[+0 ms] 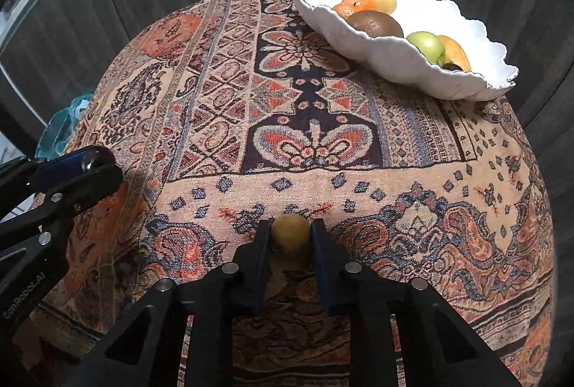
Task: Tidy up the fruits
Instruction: 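Grasp the last tan round fruit with the right tool while the left tool holds the plum, then carry the plum and tan fruit over the white bowl and open both tools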
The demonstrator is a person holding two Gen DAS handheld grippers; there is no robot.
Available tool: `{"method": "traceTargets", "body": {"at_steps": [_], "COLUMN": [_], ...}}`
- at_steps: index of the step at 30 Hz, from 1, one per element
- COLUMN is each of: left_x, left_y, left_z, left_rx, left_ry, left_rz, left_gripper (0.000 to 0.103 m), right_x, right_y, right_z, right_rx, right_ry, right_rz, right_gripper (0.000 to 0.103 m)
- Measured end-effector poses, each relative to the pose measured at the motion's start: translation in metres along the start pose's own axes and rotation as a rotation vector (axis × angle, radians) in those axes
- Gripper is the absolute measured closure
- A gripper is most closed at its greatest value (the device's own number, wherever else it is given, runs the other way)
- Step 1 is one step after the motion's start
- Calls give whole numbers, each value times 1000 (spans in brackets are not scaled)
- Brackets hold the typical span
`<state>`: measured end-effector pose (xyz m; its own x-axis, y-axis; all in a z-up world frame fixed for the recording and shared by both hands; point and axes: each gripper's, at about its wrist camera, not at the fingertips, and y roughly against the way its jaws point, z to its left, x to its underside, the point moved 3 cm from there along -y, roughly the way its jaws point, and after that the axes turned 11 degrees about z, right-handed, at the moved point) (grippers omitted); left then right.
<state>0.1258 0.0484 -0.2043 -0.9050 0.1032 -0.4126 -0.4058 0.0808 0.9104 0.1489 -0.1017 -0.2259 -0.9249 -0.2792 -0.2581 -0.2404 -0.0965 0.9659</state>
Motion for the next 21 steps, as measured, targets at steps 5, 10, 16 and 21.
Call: {"method": "traceTargets", "body": {"at_steps": [5,10,16,21], "left_x": [-5,-17,-41,-68], "left_y": [2,6,12,17], "left_z": [-5,-14,-27,-40], "left_rx": [7,15,34,46], "left_ry": [-4,-20,-46,-73], "left_rz": [-4,-16,-41,-70], "left_gripper": [76,76,76,76], "right_x": [-3,-11,-21,-34], "right_y": [15,26,38,52], "right_z": [-6,-16,-33,-55], "right_rx": [11,26,36,53], "right_ry": [-2,-16,-47,-78], "right_rz": [-32,-64,-95,-127], "right_gripper": [79,79,79,79]}}
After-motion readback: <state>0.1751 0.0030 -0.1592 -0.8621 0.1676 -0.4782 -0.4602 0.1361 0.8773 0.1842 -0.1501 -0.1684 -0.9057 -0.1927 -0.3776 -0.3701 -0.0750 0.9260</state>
